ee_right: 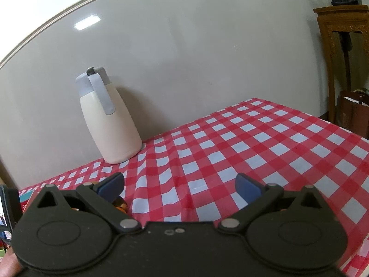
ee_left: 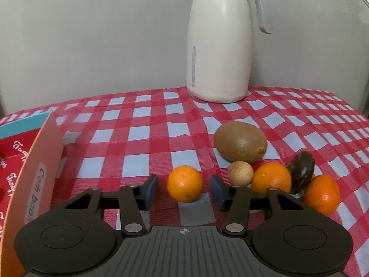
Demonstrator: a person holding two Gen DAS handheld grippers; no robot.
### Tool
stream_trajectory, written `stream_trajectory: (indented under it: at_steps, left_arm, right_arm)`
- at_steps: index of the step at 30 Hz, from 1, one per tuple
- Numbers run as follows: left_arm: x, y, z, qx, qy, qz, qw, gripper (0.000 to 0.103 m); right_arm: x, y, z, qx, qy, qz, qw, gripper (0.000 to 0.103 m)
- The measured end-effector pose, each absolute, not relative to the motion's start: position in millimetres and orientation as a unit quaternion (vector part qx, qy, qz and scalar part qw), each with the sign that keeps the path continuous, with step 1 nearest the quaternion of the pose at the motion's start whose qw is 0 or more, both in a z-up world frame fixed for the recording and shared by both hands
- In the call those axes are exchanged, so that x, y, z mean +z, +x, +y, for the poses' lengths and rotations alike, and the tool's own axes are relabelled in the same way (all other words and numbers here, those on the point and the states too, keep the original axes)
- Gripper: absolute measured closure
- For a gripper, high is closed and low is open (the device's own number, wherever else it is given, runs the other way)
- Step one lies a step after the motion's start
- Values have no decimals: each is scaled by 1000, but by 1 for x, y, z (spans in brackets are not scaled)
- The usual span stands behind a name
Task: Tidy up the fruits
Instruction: 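Close the left tool on the orange at the front of the pile, then carry the orange into the tray with the left tool while the right tool approaches the mandarin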
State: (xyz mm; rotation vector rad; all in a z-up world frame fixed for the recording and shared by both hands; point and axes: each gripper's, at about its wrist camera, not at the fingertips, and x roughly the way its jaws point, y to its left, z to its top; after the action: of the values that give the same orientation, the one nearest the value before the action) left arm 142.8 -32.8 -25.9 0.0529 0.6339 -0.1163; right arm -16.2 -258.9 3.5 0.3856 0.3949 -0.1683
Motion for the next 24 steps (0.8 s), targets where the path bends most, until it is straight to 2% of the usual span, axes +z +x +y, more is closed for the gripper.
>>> stream_trajectory:
  at_steps: [2,6,24]
  left_arm:
    - [-26,141,-33,-61,26,310,948,65]
    - [-26,138,-33,-65,35,308,949,70]
    - [-19,123,-31,-74,43,298,951,70]
  right_arm:
    - [3,-16,-258,-83,190,196,958,0]
    - [4,-17,-257,-81,191,195,959,0]
    - [3,-14,-253,-76,187,201,959,0]
